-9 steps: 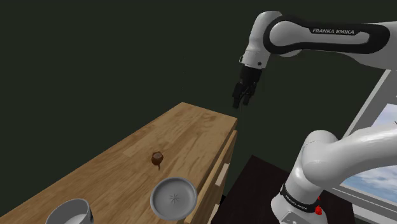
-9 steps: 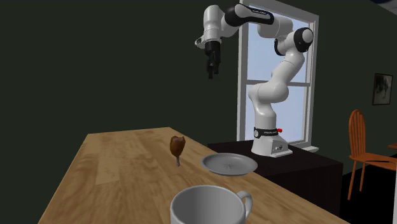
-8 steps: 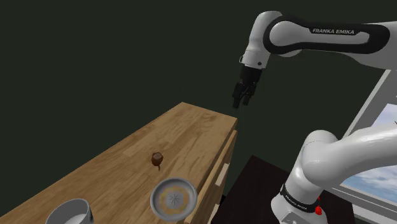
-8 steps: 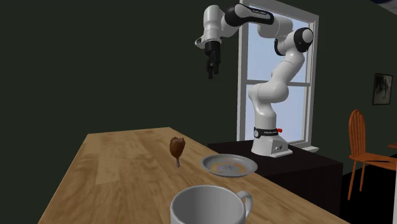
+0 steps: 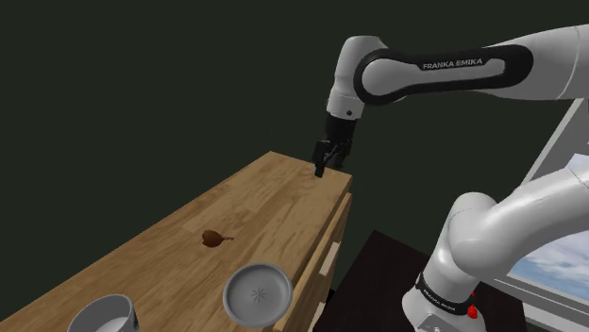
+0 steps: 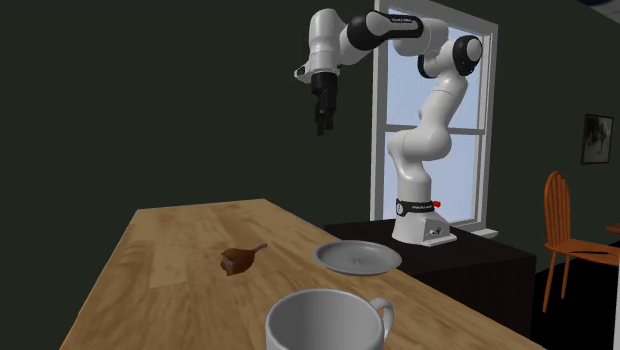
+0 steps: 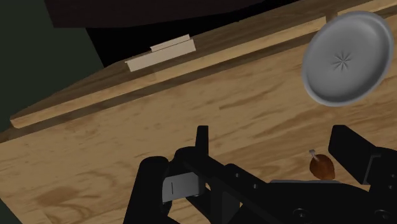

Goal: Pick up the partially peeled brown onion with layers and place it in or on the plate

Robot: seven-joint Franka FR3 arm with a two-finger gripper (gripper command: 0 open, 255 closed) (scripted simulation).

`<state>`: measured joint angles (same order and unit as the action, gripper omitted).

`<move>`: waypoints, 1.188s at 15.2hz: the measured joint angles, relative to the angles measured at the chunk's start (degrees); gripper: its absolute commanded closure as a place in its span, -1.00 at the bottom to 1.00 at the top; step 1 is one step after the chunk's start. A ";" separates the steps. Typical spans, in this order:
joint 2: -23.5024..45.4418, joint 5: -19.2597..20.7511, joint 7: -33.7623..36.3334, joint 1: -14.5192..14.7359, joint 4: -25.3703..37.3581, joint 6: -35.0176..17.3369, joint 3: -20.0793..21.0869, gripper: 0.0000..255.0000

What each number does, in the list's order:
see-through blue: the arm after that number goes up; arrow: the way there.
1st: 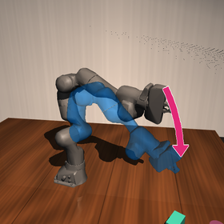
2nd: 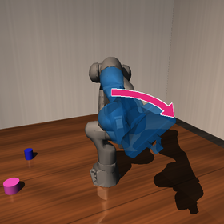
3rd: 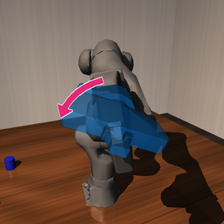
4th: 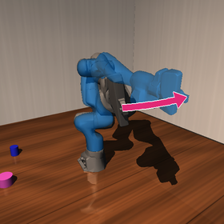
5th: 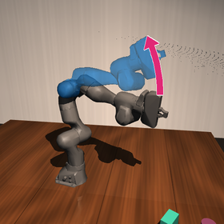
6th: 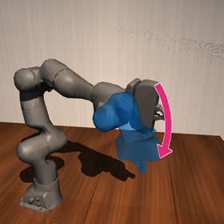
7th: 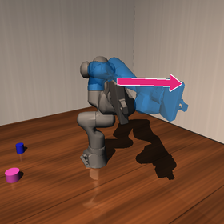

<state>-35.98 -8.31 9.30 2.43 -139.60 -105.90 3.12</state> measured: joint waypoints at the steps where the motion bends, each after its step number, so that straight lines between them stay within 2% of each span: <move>1: 1.87 -0.09 0.84 0.16 0.57 -1.40 0.84 -1.00; 5: 8.48 -0.57 5.64 1.24 1.68 -7.31 5.25 -1.00; 10: 18.29 1.04 11.52 1.70 5.87 -13.09 9.78 -1.00; 14: 26.62 3.92 16.89 2.05 9.96 -17.08 12.91 -1.00; 18: 36.25 8.59 23.11 2.89 16.02 -19.93 15.19 -1.00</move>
<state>0.28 0.29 32.41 5.32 -123.57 -125.83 18.31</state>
